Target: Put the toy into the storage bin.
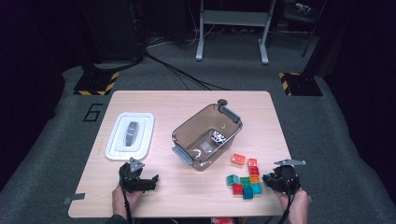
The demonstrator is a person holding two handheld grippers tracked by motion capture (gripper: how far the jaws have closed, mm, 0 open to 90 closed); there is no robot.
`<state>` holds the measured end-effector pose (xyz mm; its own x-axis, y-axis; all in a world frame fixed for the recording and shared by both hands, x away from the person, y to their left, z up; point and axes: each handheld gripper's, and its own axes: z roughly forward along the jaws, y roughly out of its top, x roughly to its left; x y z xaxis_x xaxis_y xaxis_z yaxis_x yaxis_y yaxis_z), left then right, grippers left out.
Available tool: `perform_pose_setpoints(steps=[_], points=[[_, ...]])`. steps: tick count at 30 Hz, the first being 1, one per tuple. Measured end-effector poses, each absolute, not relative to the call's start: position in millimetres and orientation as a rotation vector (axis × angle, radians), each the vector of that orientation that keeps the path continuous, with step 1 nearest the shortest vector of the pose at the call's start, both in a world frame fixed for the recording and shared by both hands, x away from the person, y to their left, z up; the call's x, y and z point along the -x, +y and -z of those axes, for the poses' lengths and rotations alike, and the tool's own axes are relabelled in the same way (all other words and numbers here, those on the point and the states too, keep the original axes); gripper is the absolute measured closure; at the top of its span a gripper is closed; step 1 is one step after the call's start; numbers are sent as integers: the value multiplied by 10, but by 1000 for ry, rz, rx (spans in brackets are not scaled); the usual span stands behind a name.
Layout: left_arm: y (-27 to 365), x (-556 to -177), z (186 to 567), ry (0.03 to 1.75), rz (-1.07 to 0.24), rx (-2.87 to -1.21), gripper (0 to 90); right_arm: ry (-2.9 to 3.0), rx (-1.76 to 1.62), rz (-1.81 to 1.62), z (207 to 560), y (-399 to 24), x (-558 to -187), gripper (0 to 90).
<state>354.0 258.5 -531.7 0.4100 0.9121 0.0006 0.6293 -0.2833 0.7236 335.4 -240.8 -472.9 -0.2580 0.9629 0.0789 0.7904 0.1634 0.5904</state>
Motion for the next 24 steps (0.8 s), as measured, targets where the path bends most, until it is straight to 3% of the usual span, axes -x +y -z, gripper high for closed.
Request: perform_pose_setpoints(steps=[24], points=[[2586, -3540, 5317, 1305, -561, -2020, 26, 2118, -1586, -860, 4432, -2217, -3678, 675]])
